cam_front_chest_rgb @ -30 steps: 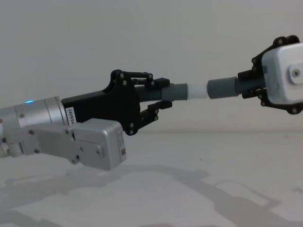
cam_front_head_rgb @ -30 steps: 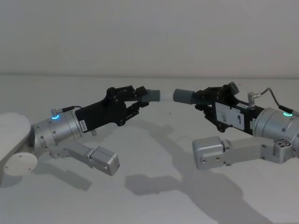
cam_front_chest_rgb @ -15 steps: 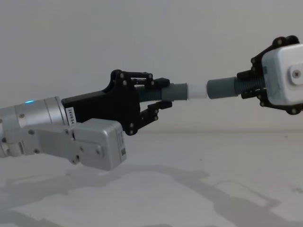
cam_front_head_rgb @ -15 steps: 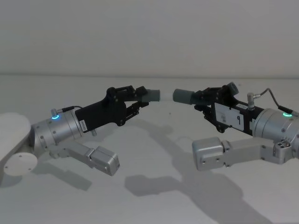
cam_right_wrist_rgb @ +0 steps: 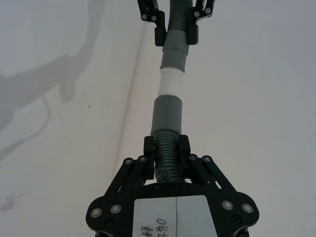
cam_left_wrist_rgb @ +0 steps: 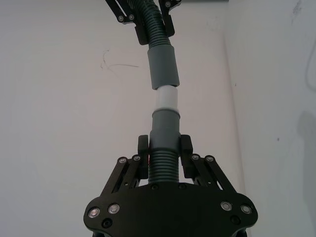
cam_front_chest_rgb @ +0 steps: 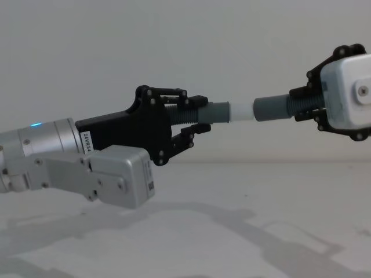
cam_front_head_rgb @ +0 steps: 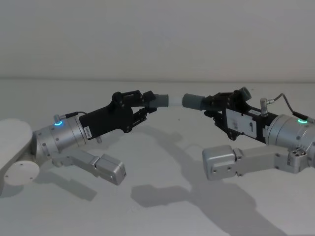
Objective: Use both hands to pick up one end of the pipe from the table, align the ends, and insert them.
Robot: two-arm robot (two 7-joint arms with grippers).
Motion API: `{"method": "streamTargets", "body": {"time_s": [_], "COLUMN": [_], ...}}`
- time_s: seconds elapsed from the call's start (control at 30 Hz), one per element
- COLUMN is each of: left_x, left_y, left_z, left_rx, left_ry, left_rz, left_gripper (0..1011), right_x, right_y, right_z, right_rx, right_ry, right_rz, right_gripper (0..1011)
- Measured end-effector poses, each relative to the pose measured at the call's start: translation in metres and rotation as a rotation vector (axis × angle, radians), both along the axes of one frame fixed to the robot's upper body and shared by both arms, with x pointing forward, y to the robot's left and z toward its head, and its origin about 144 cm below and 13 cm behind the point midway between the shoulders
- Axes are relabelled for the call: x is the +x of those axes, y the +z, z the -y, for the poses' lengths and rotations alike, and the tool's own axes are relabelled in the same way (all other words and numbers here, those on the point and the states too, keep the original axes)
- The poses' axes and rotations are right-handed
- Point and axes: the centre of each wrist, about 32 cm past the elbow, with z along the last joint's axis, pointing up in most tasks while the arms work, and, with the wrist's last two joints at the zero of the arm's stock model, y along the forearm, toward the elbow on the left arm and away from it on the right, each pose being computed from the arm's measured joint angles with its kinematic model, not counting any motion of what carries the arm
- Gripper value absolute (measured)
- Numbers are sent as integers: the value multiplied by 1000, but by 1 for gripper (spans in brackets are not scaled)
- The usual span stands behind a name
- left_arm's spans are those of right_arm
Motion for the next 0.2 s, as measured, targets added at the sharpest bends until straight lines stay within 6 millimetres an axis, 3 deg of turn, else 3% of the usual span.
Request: {"method": "streamTargets", "body": {"time_s": [0.2], "left_x": [0], "left_y": [0], "left_z": [0], "left_rx": [0], "left_ry": [0], "left_rz": [0], "left_gripper": [368], "right_x": [0], "right_y": [0], "right_z": [0], "right_rx": [1], "right_ry": [1], "right_rz": [0], "right_gripper": [278]}}
